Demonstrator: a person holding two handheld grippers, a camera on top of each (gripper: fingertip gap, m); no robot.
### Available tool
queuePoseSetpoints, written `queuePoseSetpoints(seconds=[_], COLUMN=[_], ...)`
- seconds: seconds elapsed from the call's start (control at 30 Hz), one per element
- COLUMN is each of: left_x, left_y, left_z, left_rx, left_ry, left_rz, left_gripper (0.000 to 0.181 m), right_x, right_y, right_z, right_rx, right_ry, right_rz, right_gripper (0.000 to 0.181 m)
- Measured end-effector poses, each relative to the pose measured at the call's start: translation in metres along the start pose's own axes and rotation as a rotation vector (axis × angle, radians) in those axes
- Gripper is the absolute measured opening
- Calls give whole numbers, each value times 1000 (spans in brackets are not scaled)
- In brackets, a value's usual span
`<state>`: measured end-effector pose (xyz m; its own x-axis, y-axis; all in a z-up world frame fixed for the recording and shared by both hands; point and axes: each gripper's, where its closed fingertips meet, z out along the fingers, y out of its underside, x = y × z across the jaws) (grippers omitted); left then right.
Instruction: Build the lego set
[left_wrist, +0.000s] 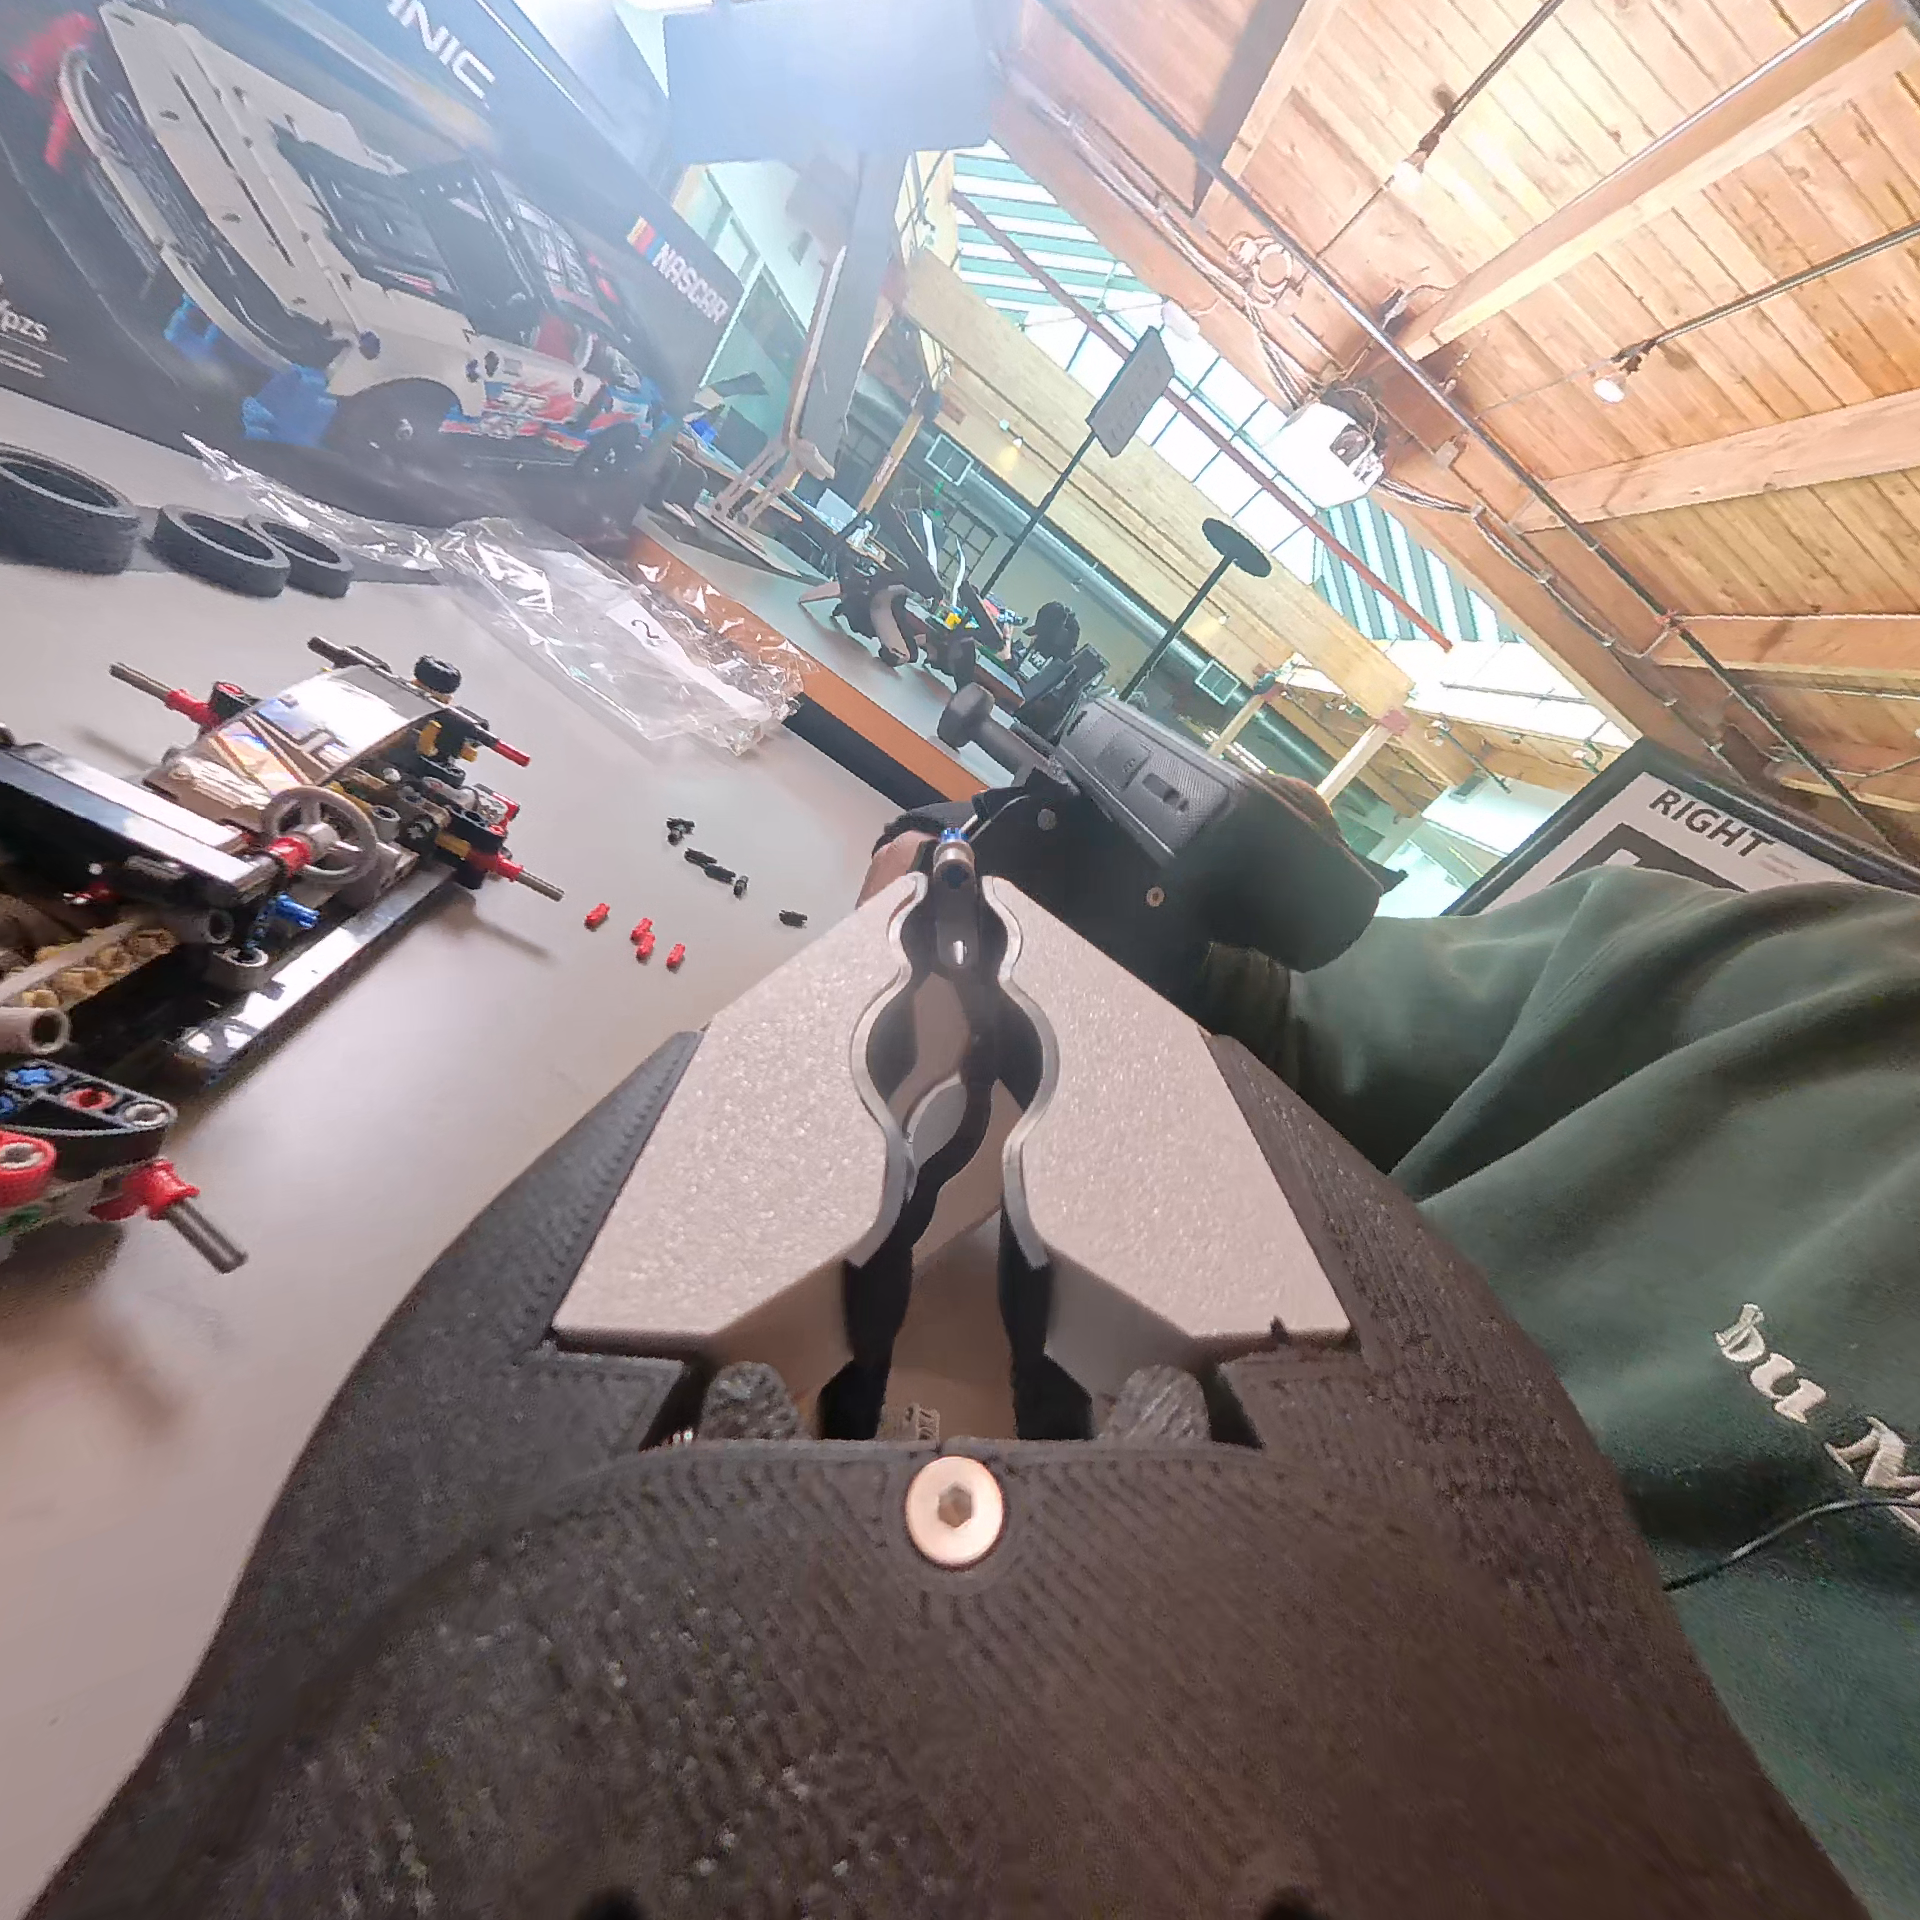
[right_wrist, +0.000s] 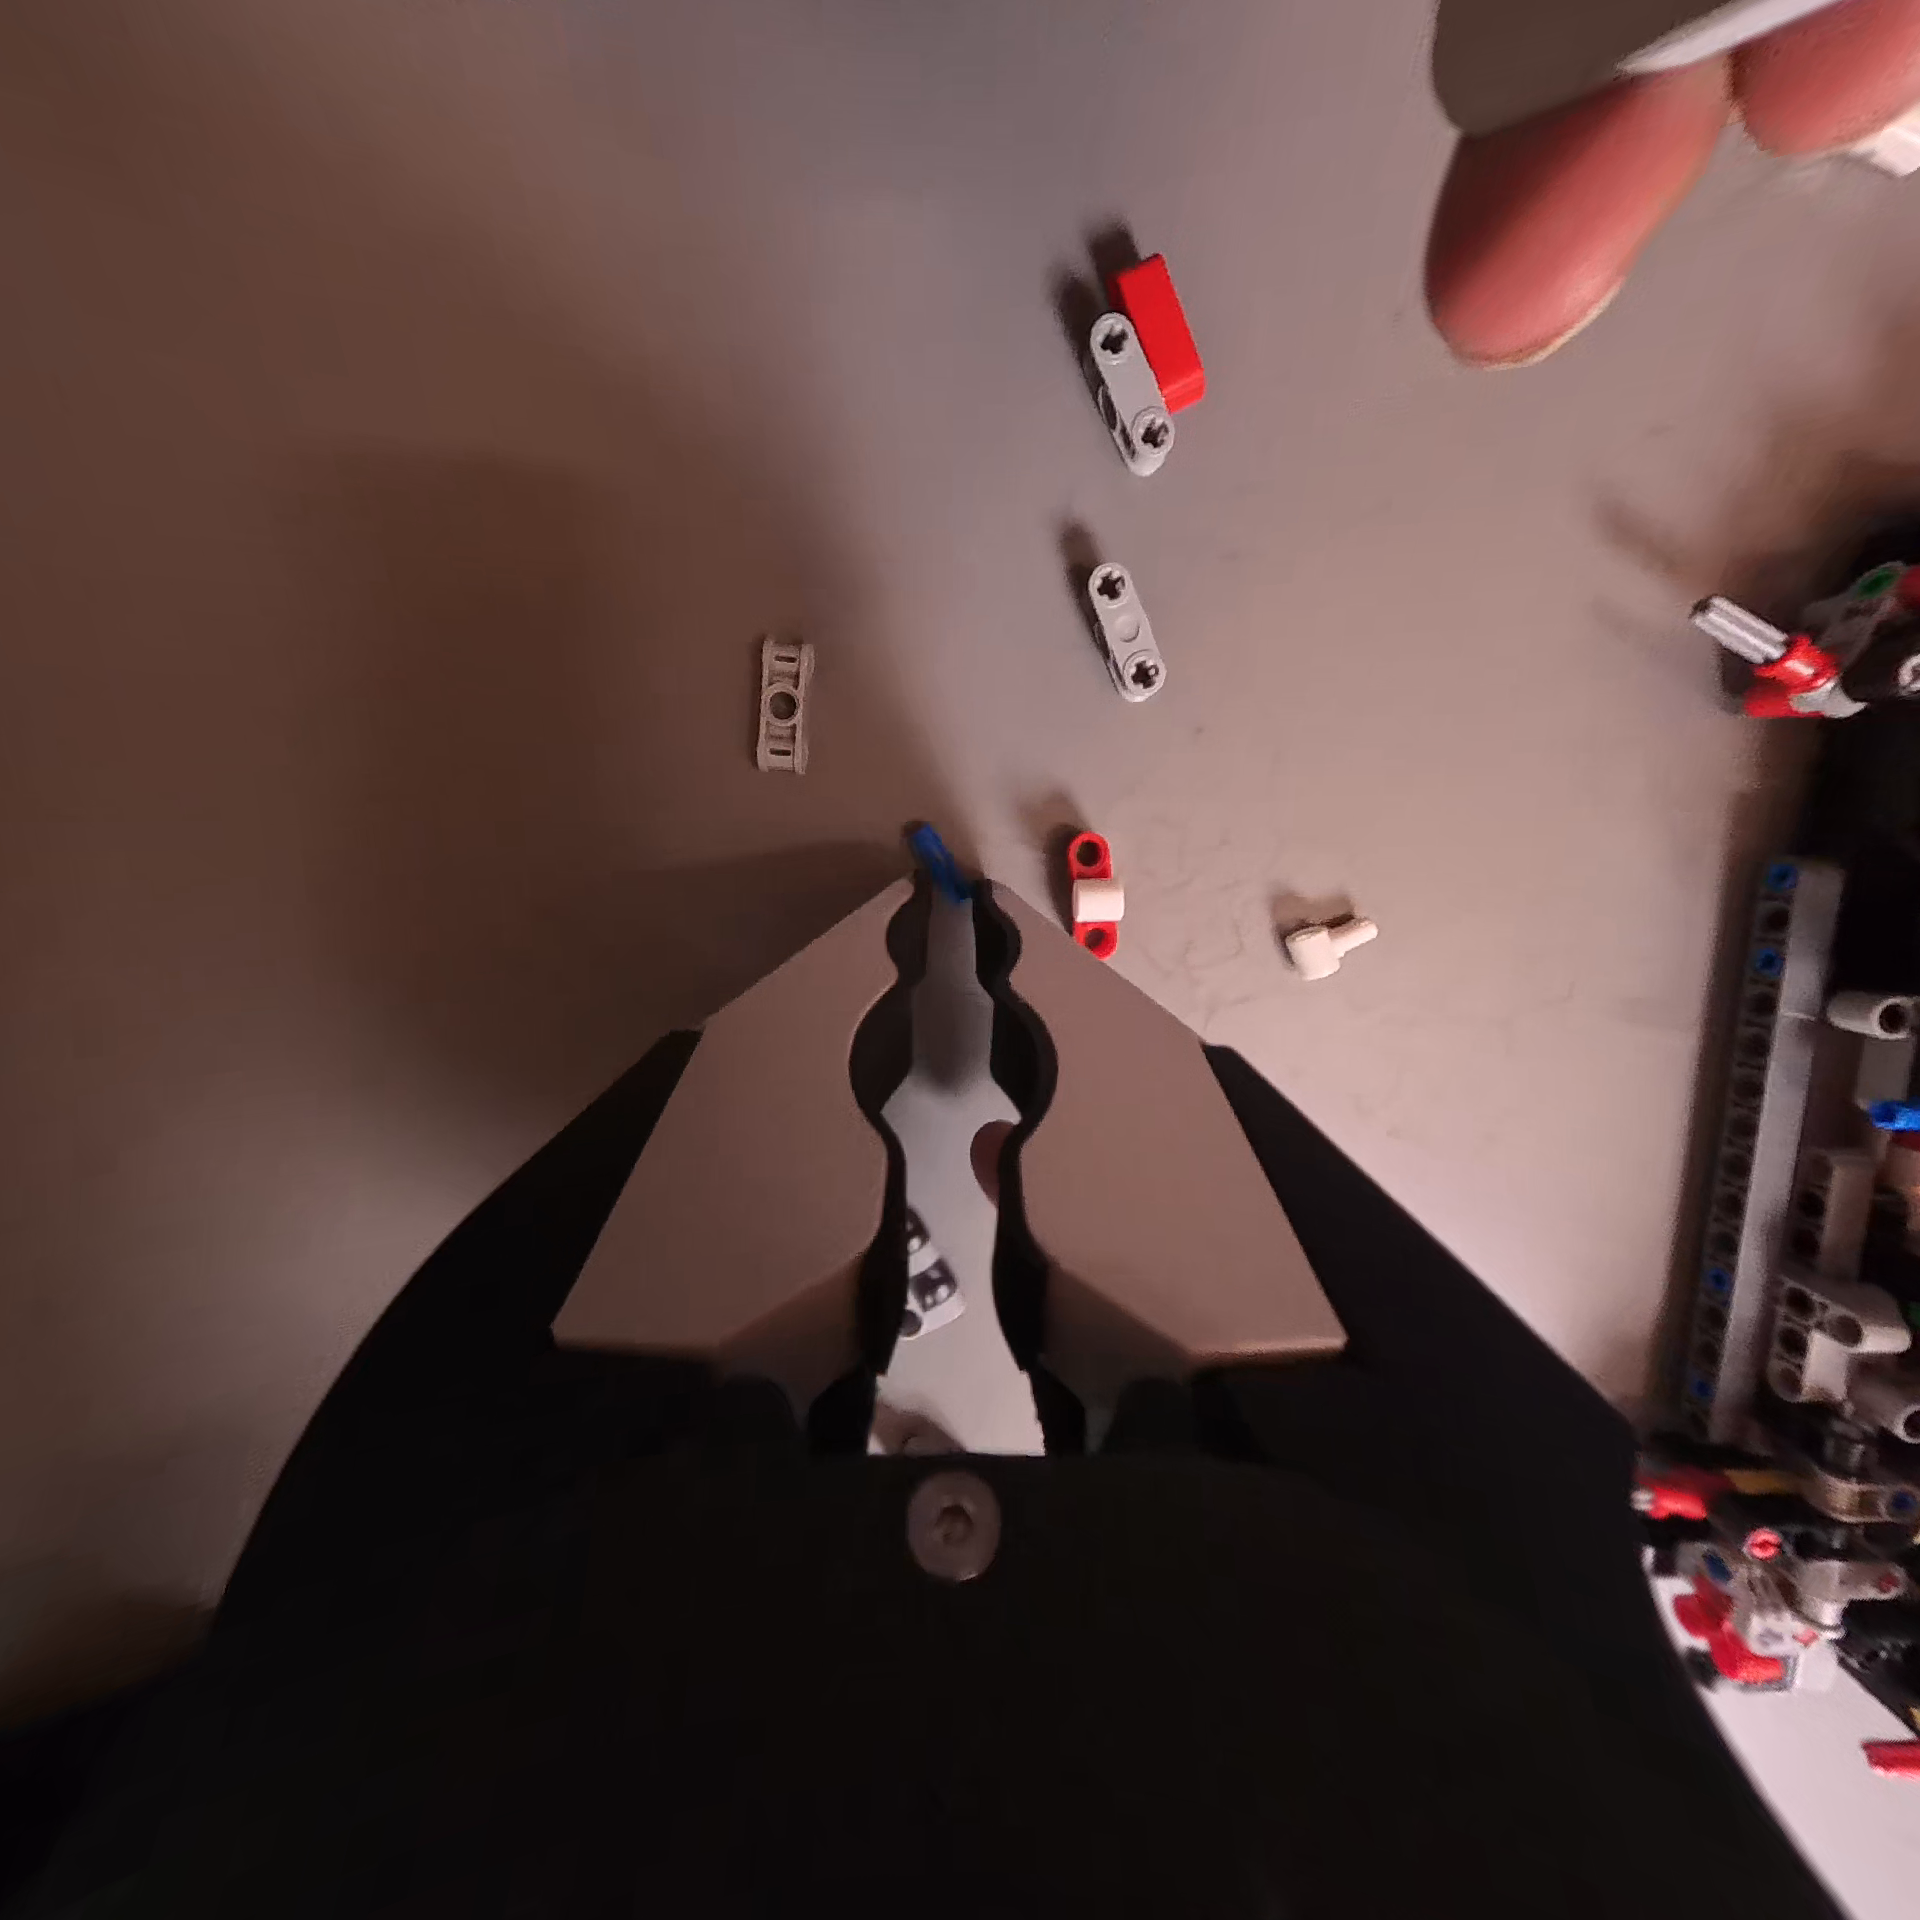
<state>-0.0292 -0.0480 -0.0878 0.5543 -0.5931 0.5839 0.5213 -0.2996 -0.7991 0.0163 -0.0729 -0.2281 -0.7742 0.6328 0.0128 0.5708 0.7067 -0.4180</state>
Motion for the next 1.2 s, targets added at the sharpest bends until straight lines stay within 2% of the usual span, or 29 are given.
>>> queuePoseSetpoints(seconds=[0.13,0.43,0.53,0.63,0.73,0.8,0.87,0.97,1.07,1.2], left_x=[-2,-3,-4,-5,-5,-5,-5,-4,-5,-8], left_y=[-1,3,5,6,4,4,3,3,4,4], left_z=[-2,0,1,1,0,-1,-1,0,0,-1], left_rx=[3,-17,-25,-27,-21,-19,-18,-17,-20,-19], left_ry=[-5,-5,-6,-11,-15,-15,-14,-10,-13,-31], left_rz=[-4,-1,-4,-4,0,0,-3,-5,-6,0], left_gripper=[4,4,4,4,4,4,4,4,4,5], right_x=[-3,-32,-24,-11,0,-4,-9,-22,-14,6], right_y=[3,38,41,33,28,32,31,25,17,7], right_z=[-1,-24,-27,-24,-26,-30,-30,-22,-11,-5], right_rx=[-27,-207,-242,-210,-140,-114,-49,24,50,73], right_ry=[-29,-167,-117,-24,58,49,45,16,37,98], right_rz=[-120,-348,-386,-401,-321,-203,-76,75,202,266], right_gripper=[3,2,3,3,9,20,22,28,38,29])
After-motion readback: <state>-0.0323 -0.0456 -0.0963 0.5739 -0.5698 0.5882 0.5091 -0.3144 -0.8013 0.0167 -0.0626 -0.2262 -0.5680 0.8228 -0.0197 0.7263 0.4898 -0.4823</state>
